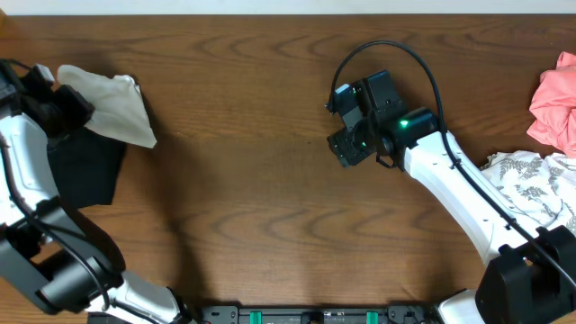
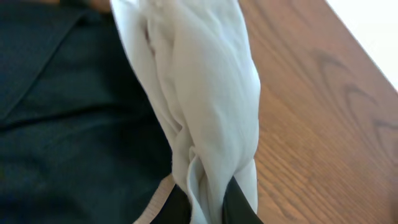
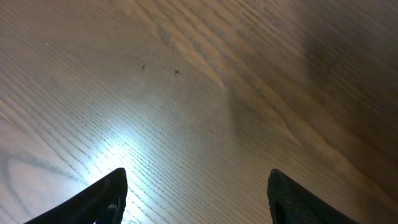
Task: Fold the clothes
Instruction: 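Lower and release the white bundle on top of the black garment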
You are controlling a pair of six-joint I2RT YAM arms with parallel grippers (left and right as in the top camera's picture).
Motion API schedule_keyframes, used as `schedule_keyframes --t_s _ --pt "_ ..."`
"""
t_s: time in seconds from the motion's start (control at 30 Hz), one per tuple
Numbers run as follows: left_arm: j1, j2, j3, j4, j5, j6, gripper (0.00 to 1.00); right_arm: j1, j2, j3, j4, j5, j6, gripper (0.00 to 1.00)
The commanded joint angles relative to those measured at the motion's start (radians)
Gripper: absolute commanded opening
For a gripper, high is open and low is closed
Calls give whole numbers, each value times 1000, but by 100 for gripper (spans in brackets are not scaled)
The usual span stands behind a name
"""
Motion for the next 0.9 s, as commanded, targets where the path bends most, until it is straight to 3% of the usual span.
schedule_keyframes --t_s 0.0,0.47,0.87 --pt "8 -76 40 -15 -44 25 6 -9 -16 1 2 3 7 70" --pt "13 -108 39 -79 -184 43 6 -9 -16 1 -6 3 6 71" --pt "116 -108 39 -137 -210 42 10 -9 -16 1 -6 3 6 72"
